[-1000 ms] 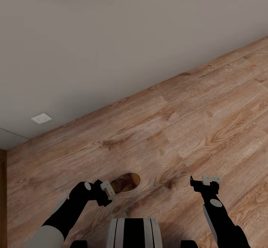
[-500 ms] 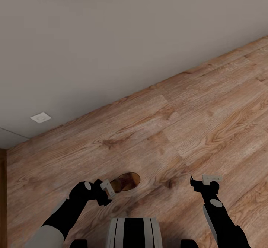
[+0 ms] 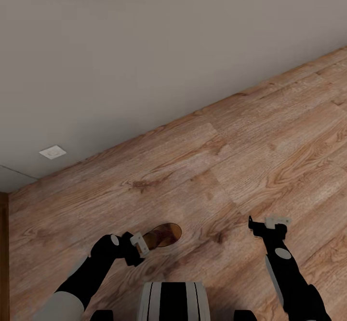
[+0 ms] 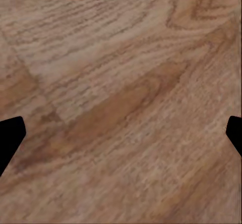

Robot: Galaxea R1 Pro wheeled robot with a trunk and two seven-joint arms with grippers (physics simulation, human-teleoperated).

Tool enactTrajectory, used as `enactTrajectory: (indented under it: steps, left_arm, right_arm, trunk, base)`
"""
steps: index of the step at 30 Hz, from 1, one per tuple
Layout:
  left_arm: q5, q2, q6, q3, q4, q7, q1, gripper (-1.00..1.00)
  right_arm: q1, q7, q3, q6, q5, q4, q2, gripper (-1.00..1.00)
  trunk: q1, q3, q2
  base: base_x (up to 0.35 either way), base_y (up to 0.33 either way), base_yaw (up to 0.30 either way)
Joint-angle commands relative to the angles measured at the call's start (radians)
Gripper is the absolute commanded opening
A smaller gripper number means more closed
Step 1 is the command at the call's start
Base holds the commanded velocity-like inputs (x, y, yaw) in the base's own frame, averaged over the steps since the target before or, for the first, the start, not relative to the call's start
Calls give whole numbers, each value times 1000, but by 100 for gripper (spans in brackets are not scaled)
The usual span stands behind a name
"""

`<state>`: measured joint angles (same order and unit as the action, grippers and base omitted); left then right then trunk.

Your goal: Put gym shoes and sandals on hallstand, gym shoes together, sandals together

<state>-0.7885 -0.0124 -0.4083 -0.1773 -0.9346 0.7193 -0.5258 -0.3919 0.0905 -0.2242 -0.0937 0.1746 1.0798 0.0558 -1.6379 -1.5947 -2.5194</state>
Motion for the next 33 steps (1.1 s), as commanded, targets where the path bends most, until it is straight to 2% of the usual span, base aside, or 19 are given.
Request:
enactTrajectory:
  steps: [1, 4, 5, 7, 8, 10, 11, 15, 20, 33]
  left_arm:
    - [-17, 0, -10, -2, -2, 5, 0, 100]
    - [-62, 2, -38, -1, -4, 5, 0, 100]
    - [-86, 4, -51, 0, -8, 6, 0, 100]
    - [-95, 4, -56, 0, -13, 6, 0, 100]
    - [-104, 4, -61, 3, -25, 6, 0, 100]
    - [-107, 3, -63, 4, -30, 6, 0, 100]
    - [-109, 3, -64, 5, -36, 6, 0, 100]
    - [-111, 3, -67, 5, -43, 6, 0, 100]
    - [-112, 3, -70, 7, -60, 6, 0, 100]
    - [-113, 3, -70, 7, -89, 6, -2, 100]
  right_arm:
    - [0, 3, 1, -26, 10, 26, 0, 100]
    - [-1, 1, 2, -127, 9, 142, 1, 100]
    - [-1, -9, 3, -215, 8, 238, 1, 100]
    - [-1, -29, 3, -267, 8, 294, 1, 100]
    - [-1, -106, 2, -341, 8, 367, 1, 100]
    - [-1, -153, 1, -363, 8, 385, 2, 100]
    - [-1, -198, 0, -376, 9, 395, 2, 100]
    - [-1, -281, 0, -394, 11, 406, 1, 100]
    - [-1, -306, 0, -400, 11, 410, 0, 100]
    - [-1, -313, -3, -402, 12, 411, 1, 100]
  trunk:
    - [0, -1, 0]
    - [0, -1, 0]
    - [0, -1, 0]
    - [0, -1, 0]
    - [0, -1, 0]
    - [0, -1, 0]
    - [0, -1, 0]
    - [0, -1, 0]
    - [0, -1, 0]
    - [0, -1, 0]
  base:
    - [0, 0, 0]
    - [0, 0, 0]
    - [0, 0, 0]
    - [0, 0, 0]
    - [0, 0, 0]
    - [0, 0, 0]
    - [0, 0, 0]
    - [0, 0, 0]
    - [0, 0, 0]
    - [0, 0, 0]
